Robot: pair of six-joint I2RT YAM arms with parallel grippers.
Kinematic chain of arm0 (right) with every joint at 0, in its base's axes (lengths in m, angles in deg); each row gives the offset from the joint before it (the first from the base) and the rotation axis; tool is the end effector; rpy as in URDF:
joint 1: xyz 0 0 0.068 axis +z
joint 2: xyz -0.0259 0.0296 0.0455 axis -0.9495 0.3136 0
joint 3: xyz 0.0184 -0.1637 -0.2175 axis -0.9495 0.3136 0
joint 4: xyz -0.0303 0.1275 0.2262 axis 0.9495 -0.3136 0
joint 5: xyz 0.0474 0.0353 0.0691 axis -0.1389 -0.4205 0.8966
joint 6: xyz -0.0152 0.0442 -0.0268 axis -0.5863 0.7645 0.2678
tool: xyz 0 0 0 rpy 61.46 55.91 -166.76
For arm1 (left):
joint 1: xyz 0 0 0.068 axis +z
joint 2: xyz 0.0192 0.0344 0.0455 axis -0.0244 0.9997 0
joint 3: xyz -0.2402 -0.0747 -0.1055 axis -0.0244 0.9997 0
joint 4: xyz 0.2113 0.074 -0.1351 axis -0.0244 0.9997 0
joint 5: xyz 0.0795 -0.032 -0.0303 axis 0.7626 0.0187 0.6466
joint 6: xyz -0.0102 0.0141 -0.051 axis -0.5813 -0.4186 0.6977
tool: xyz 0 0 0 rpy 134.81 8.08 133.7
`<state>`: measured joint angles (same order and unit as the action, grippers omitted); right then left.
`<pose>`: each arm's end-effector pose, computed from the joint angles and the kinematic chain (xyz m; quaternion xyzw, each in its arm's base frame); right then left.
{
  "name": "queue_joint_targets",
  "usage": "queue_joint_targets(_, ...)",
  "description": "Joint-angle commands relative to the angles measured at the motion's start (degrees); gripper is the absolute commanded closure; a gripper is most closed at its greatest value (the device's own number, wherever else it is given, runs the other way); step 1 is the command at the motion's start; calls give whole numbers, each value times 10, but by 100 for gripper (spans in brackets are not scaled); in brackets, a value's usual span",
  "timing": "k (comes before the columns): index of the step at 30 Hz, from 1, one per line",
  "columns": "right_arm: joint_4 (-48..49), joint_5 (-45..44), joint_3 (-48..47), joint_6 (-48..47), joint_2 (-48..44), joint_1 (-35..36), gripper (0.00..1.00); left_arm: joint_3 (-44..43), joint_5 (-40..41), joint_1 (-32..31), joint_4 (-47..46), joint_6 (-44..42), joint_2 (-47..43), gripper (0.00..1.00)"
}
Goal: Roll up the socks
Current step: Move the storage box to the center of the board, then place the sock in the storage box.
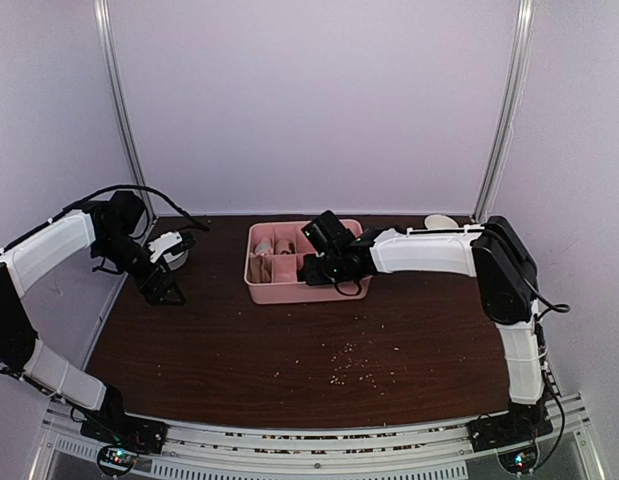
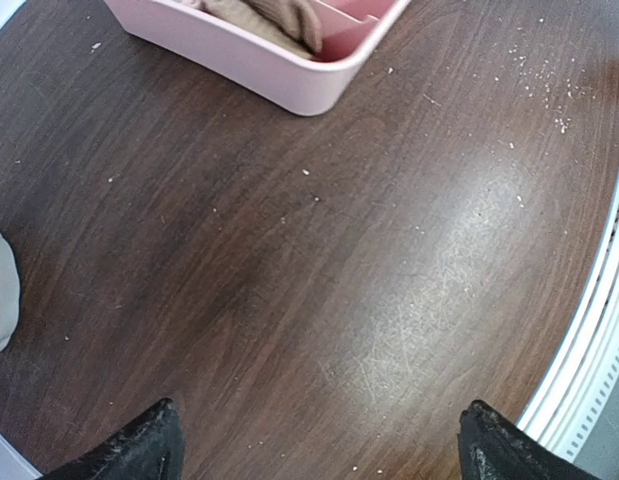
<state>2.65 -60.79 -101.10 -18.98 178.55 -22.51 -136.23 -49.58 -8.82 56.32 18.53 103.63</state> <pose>0.3184 0.3612 0.1932 -0.1053 0.9273 0.1838 0.3087 0.2528 -0.0485 0.2728 0.3763 0.8889 -0.1811 0.1884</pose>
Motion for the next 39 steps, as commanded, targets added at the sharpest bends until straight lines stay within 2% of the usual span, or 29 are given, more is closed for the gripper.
queue_joint_targets(1, -41, -28, 63, 7, -52, 27, 100, -10, -23, 6, 18, -15, -6, 2)
queue_joint_targets(6, -19, -49, 44, 1, -82, 42, 100, -11, -24, 6, 21, -14, -4, 2)
queue_joint_targets(10, -35, -70, -29, -12, -69, 51, 100, -9, -24, 6, 22, -14, -8, 2)
queue_joint_targets(13, -12, -88, -46, -22, -71, 61, 100, -6, -20, 6, 22, -14, -10, 2)
queue_joint_targets(19, -12, -42, -97, -11, -23, 62, 100, -6, -18, 6, 22, -13, -5, 2)
queue_joint_targets(32, -38, -23, -79, 11, 43, 54, 100, -2, -14, 6, 23, -15, -10, 2)
queue_joint_targets(39, -64, -22, -116, -5, 77, 53, 100, -8, -11, 6, 24, -11, -11, 2)
